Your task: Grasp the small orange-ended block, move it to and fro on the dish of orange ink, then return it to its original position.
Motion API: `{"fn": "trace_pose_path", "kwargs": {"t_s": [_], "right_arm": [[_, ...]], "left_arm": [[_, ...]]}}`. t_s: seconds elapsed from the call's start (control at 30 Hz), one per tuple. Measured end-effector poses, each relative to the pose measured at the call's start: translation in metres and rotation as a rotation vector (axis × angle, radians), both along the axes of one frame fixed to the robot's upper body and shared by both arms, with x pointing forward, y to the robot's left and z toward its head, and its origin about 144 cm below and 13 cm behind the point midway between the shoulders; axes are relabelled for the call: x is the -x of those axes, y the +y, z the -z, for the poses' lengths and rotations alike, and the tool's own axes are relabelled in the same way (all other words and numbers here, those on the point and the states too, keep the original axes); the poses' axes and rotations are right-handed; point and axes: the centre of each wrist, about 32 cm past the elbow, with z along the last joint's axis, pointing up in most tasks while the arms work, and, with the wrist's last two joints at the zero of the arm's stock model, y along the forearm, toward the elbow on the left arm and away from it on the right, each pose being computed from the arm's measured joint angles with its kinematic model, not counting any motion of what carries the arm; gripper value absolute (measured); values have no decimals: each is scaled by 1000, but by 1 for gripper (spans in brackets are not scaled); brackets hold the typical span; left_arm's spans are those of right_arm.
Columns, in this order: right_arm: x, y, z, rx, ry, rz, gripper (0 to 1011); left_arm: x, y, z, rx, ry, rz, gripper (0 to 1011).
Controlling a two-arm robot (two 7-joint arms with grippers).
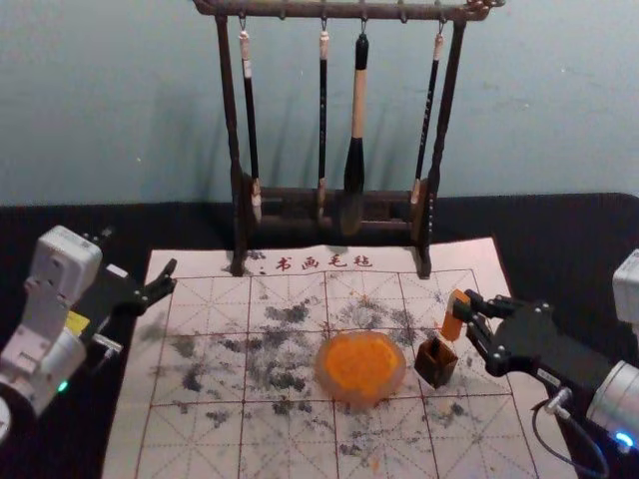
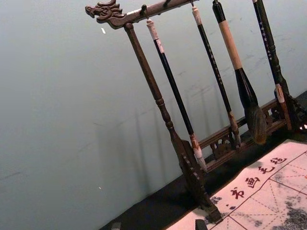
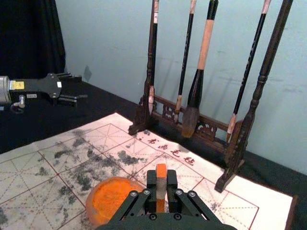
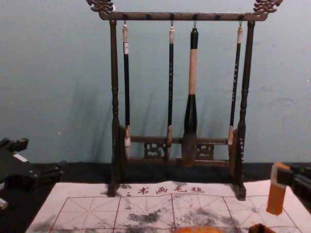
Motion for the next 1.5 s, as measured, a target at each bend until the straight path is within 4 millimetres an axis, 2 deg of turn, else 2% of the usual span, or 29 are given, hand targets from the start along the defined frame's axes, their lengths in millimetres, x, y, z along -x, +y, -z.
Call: {"fn": "trace_pose_path", "kwargs": {"t_s": [0.43,1.5], "right_arm": [[1,-1,11,7,37,8,80],[-14,8,35,43,114,6,80]], "left_arm": [[0,0,0,0,0,0,1001],[0,0,0,0,0,0,1001]]}}
